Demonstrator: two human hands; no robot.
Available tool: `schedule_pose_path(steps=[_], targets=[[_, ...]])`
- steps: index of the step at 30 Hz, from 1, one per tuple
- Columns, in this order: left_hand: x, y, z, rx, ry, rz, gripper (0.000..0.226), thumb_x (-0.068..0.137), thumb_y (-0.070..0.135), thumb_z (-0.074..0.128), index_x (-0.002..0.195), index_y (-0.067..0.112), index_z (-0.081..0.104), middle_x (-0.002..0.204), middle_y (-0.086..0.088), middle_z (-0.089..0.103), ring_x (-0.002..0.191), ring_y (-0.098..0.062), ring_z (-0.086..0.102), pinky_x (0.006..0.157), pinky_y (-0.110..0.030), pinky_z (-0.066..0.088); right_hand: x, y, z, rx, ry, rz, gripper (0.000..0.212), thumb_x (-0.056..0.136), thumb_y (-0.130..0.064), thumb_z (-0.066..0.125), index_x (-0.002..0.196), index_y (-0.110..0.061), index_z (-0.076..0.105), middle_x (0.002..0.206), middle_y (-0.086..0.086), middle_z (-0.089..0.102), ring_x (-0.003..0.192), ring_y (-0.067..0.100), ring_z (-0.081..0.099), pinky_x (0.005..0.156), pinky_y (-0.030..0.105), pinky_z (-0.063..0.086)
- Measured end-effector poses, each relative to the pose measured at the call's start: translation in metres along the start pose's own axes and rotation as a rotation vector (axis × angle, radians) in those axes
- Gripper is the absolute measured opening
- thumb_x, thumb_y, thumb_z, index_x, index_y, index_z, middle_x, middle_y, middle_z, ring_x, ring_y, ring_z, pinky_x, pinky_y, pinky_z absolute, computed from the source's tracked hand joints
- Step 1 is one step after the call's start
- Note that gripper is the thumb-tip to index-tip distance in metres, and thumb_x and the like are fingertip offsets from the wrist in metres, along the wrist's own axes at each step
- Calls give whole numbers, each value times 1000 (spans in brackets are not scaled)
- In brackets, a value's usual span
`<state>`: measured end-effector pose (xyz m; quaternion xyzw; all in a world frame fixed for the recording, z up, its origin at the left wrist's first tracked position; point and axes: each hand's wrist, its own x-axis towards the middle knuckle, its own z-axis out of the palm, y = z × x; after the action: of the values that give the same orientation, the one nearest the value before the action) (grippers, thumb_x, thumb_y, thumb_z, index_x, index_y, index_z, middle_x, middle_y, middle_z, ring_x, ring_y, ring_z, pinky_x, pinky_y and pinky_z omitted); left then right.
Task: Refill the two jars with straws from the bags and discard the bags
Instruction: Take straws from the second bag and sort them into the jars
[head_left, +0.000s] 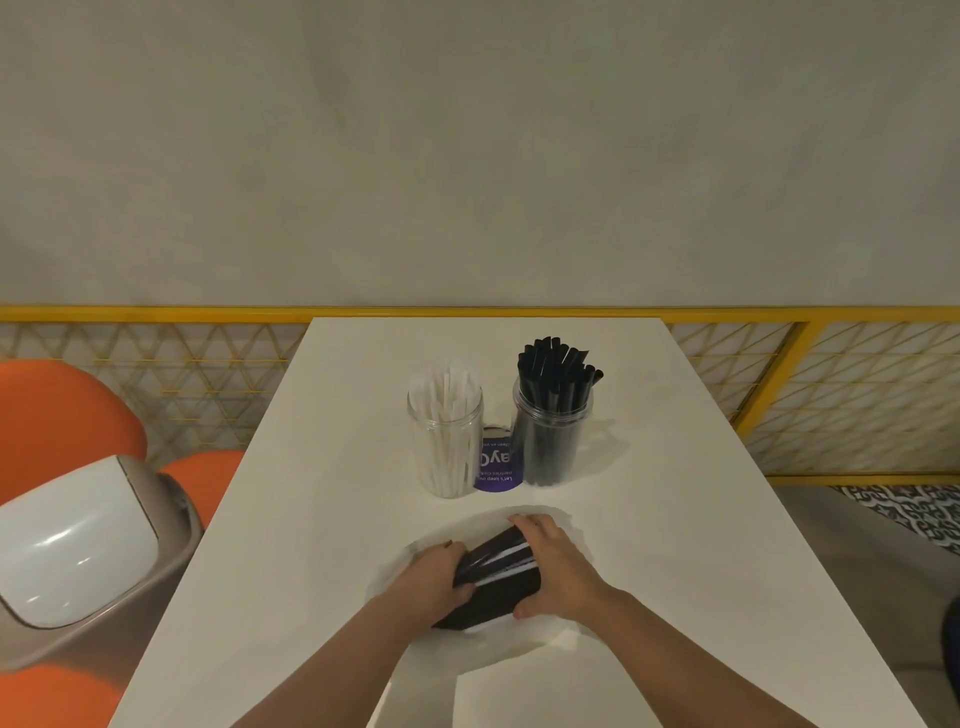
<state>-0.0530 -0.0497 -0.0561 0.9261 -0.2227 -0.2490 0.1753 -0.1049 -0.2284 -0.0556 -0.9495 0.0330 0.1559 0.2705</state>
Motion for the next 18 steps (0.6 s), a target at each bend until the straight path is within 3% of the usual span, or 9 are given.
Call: schedule_pose_path(steps=[7, 12, 16, 18], targets=[[-6, -2, 2, -32, -25, 28, 27, 86, 16, 56, 113, 16, 55, 117, -4, 60, 106, -19, 57, 89, -21, 43, 0, 1, -8, 165, -9, 21, 96, 69, -24, 80, 143, -28, 18, 147, -4, 23, 131, 18, 33, 107, 32, 38], [-6, -3, 1, 23, -15, 21, 27, 82, 15, 58, 109, 11, 59, 115, -8, 59, 105, -23, 57, 86, -22, 43, 1, 2, -17, 403, 15, 49, 78, 71, -27, 79, 135, -28, 35, 138, -2, 37, 118, 13, 41, 98, 22, 41], [-7, -4, -1, 14, -15, 37, 24, 82, 15, 58, 105, 9, 62, 111, -9, 62, 101, -22, 59, 77, -18, 39, -2, -2, -23, 530, 34, 134, 44, 84, -47, 60, 122, -27, 51, 127, -6, 49, 112, 12, 48, 99, 26, 42], [-8, -5, -3, -8, -14, 46, 21, 83, 16, 57, 103, 10, 63, 103, -8, 65, 97, -22, 61, 73, -17, 38, -3, -6, -30, 633, 29, 205, 45, 90, -56, 43, 120, -25, 55, 125, -6, 54, 114, 15, 52, 103, 31, 41]])
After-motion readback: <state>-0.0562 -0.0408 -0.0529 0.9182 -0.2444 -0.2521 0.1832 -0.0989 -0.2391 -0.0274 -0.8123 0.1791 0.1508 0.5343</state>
